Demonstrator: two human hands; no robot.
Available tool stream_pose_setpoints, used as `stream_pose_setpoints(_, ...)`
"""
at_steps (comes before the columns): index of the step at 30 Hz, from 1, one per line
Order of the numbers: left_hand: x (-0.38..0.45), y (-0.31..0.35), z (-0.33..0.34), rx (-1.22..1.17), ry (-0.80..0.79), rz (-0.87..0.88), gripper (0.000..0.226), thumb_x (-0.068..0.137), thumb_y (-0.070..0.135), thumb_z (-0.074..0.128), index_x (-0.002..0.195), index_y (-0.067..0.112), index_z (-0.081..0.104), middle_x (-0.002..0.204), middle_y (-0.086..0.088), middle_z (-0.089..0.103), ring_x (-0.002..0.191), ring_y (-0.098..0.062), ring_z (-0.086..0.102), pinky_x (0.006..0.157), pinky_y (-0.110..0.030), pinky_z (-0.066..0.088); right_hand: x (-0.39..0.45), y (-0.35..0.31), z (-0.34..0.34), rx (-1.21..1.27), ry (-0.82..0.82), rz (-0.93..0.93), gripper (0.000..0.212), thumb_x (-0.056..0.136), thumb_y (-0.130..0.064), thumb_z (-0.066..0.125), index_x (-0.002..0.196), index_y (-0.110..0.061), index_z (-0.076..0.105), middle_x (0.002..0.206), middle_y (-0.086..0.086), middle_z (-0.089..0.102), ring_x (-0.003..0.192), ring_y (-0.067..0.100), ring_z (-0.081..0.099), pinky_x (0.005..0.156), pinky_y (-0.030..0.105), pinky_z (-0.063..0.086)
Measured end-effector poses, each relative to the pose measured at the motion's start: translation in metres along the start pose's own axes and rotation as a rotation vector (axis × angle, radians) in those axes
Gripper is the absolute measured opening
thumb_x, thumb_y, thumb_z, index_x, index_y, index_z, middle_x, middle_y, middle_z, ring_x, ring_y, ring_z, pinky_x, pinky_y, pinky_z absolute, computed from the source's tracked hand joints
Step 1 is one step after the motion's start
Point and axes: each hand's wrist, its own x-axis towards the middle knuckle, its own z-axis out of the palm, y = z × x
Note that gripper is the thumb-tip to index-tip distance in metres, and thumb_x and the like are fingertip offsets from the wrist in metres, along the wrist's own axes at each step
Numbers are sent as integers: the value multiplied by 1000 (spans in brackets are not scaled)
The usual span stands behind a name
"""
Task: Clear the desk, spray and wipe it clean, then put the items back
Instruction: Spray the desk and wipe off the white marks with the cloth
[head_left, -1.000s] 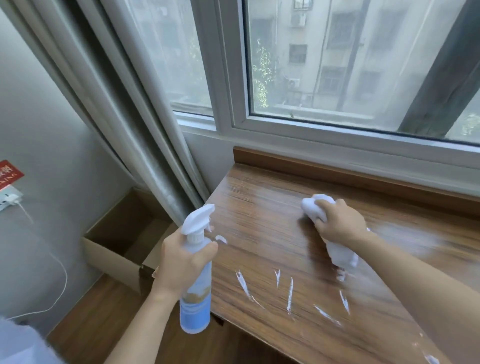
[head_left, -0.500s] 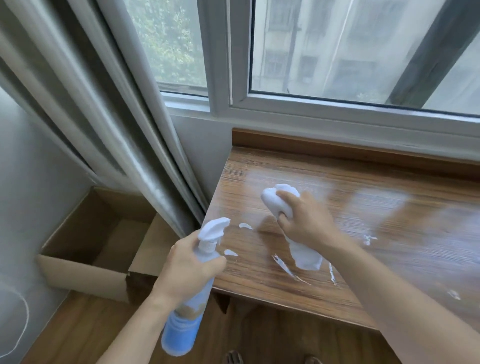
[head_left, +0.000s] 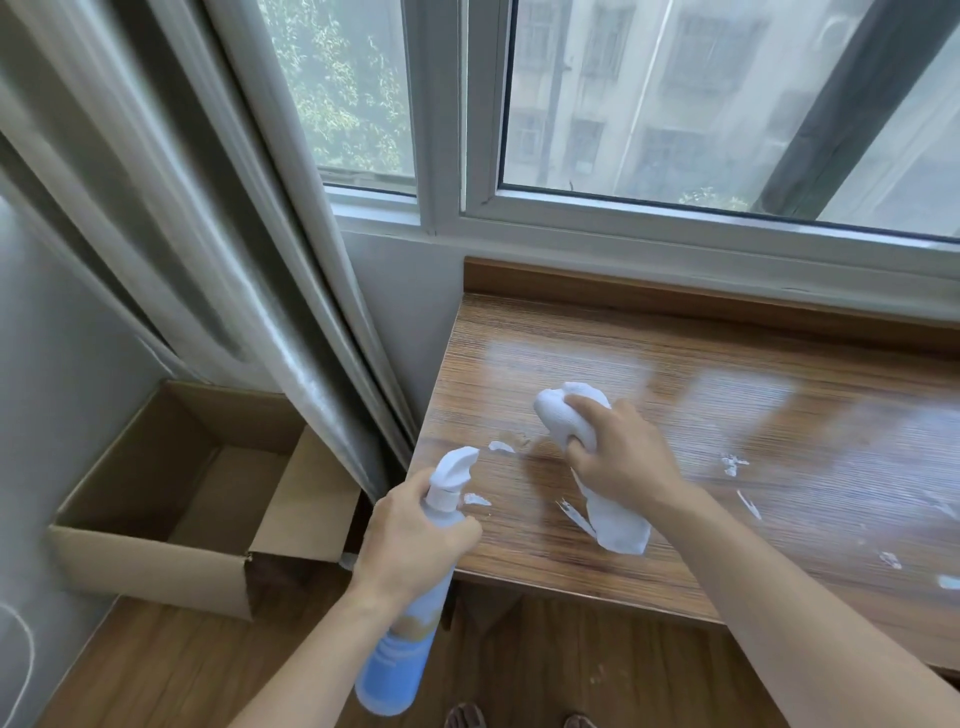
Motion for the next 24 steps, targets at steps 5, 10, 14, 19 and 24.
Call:
stream_pose_setpoints(5,-6,-1,-7,-10,8,32,33,74,15,74,81,45,64,70,15,65,64,-5,56,63,-24,47,3,-3,0,-29,-21,-7,44,96,-48,51,139,-46,46,104,2,46,84,29,56,71,38,51)
stream_pose_setpoints(10,-8,-1,-2,10,33,17,35,73,17,74,80,49,64,75,10,68,69,-11,60,63,-27,50,11,-4,-1,-32,-35,-60,42,95,-44,52,137,-42,49,102,3,48,82,27,56,69,36,50)
stream_pose_setpoints(14,-10,0,-8,-49,52,20,24,75,12,76,89,30,71,72,12,67,66,-6,60,65,-30,51,24,-3,-2,-72,-54,-107,45,95,-45,52,140,-44,45,106,4,49,82,28,55,70,37,50)
stream_pose_setpoints(19,-15,-4,-27,-10,32,43,26,69,22,75,95,25,71,79,1,70,74,-17,65,69,-40,56,25,-8,8,-89,-74,-157,46,95,-46,53,140,-43,47,107,6,48,85,27,51,70,35,41)
stream_pose_setpoints(24,-31,-19,-19,98,5,-24,19,73,16,78,83,26,66,77,9,68,69,-6,58,64,-23,47,21,-8,23,-69,-101,-168,48,94,-46,53,141,-45,44,110,5,46,88,31,55,71,37,46)
